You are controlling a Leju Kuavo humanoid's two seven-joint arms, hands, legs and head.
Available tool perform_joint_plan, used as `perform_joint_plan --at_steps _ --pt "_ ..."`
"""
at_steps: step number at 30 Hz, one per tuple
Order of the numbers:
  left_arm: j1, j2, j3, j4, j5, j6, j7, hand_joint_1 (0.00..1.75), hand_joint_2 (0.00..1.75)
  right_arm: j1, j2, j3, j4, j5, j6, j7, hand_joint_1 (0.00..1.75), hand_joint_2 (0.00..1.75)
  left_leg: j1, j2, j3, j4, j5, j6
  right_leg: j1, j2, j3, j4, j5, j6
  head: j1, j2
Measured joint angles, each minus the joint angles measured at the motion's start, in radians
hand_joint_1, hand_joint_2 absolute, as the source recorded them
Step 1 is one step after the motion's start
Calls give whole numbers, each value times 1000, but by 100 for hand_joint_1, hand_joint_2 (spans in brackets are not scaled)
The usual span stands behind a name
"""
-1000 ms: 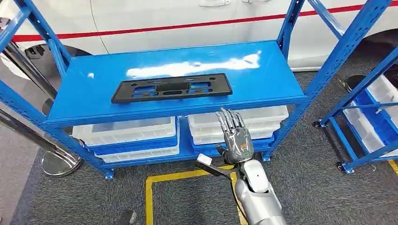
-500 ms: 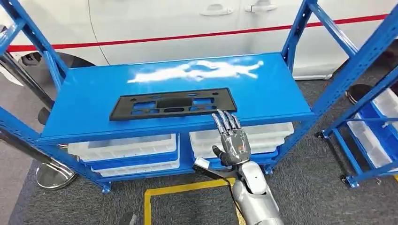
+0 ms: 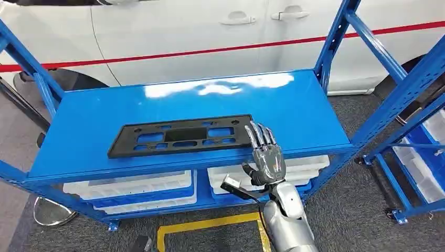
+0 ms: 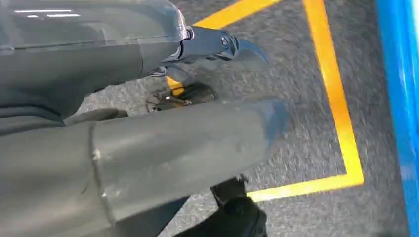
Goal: Take the parts from the cabinet and place them on the table.
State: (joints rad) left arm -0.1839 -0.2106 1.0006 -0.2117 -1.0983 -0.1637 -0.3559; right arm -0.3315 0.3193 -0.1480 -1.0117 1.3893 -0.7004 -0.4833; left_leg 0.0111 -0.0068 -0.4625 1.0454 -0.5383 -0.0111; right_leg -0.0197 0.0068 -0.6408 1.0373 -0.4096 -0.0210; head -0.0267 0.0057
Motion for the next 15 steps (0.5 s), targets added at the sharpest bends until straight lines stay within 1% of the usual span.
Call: perform_joint_plan --at_steps 1,2,3,4,5,6,7,8,9,10,11,13,14,15 --pt "-3 0 0 0 3 1 -2 0 0 -2 5 -5 -2 0 0 -4 0 175 1 1 -31 54 -10 -4 0 0 5 -1 -3 -5 0 0" --pt "-6 0 0 0 6 4 -4 0 0 -3 8 -10 -2 2 0 -7 0 175 1 1 -74 120 -34 -8 1 -1 7 -1 -7 -9 0 0" --pt "-6 0 0 0 7 6 -4 0 0 -2 11 -15 -2 2 0 -9 0 175 1 1 -120 185 -73 -12 3 -1 10 -1 -12 -10 0 0" --pt "-5 0 0 0 8 7 -4 0 0 -1 12 -19 -2 3 0 -9 0 175 1 1 -154 228 -104 -13 4 0 13 -1 -16 -11 0 0" --pt "-2 0 0 0 9 10 -4 0 0 1 13 -25 -2 3 0 -10 0 175 1 1 -181 248 -113 -13 6 1 19 -1 -22 -12 0 0" --pt "0 0 0 0 9 10 -5 0 0 1 14 -31 -2 3 0 -13 0 175 1 1 -184 224 -84 -9 8 2 25 0 -26 -12 0 0" --pt "0 0 0 0 8 11 -9 0 0 1 16 -36 -2 -3 0 -19 0 175 1 1 -171 166 -34 -4 10 3 31 0 -30 -11 0 0" --pt "-1 0 0 0 8 13 -13 0 0 0 18 -41 -2 -9 0 -24 0 175 -1 1 -140 72 31 4 12 3 38 0 -34 -11 0 0" --pt "-2 0 0 0 7 13 -14 0 0 -1 21 -45 -3 -12 0 -28 0 175 -3 2 -112 -9 83 14 12 3 41 -1 -36 -9 0 0" --pt "-3 0 0 0 6 14 -15 0 0 -1 23 -50 -3 -16 0 -30 0 175 -10 3 -117 -15 70 17 14 3 45 -2 -36 -6 1 0" --pt "-5 0 -1 0 5 14 -16 0 0 -2 23 -54 -3 -18 0 -30 0 175 -15 2 -123 -19 31 23 12 4 40 -2 -37 1 -1 0" --pt "-1 0 -2 0 4 16 -18 0 0 -1 24 -58 -6 -20 0 -30 0 175 -16 0 -123 -23 74 36 13 3 43 -2 -43 15 -1 0" --pt "-1 0 -2 0 3 17 -19 0 0 -1 25 -59 -12 -26 0 -30 0 175 -13 0 -112 -32 86 43 17 4 47 -5 -44 22 -1 0" --pt "-1 -3 -2 0 2 17 -21 0 0 -1 25 -62 -18 -32 0 -29 0 175 -3 4 -105 -44 98 45 13 2 47 9 -50 25 -1 0"
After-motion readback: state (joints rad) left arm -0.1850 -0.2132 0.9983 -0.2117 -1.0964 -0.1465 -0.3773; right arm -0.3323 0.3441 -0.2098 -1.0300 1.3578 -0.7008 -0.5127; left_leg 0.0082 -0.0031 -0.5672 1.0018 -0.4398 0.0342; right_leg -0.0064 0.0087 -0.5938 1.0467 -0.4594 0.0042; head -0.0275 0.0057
